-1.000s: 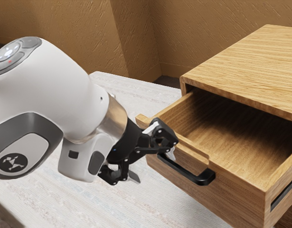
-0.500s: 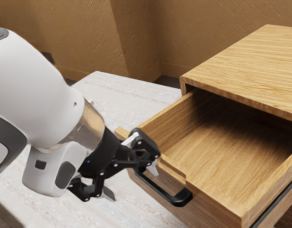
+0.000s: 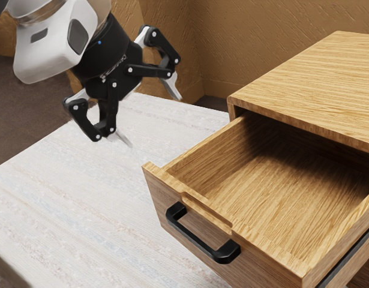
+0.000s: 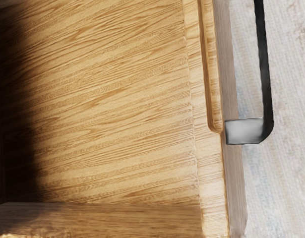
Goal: Pull the drawer handle with one arm to open the drawer
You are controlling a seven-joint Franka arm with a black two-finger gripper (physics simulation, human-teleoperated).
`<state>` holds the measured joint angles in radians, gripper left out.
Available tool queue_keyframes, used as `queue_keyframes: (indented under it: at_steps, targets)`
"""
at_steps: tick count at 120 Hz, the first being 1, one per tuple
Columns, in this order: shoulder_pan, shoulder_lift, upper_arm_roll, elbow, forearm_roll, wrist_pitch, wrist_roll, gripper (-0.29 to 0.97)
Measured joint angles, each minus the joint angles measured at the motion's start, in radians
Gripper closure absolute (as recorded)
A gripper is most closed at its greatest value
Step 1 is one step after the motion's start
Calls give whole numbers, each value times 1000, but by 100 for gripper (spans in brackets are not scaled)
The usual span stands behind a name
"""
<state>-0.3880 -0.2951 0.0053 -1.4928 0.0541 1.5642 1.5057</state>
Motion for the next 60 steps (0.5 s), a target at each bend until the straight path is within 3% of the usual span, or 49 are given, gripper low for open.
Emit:
queue_keyframes:
  at_steps: [13, 22, 37, 60]
  targets:
    - [8, 125, 55, 142, 33, -112, -96, 0]
    - [65, 184, 79, 196, 45, -175, -158, 0]
    - [149, 209, 84, 213, 59, -240, -259, 0]
    - [153, 225, 85, 216, 70, -287, -384, 0]
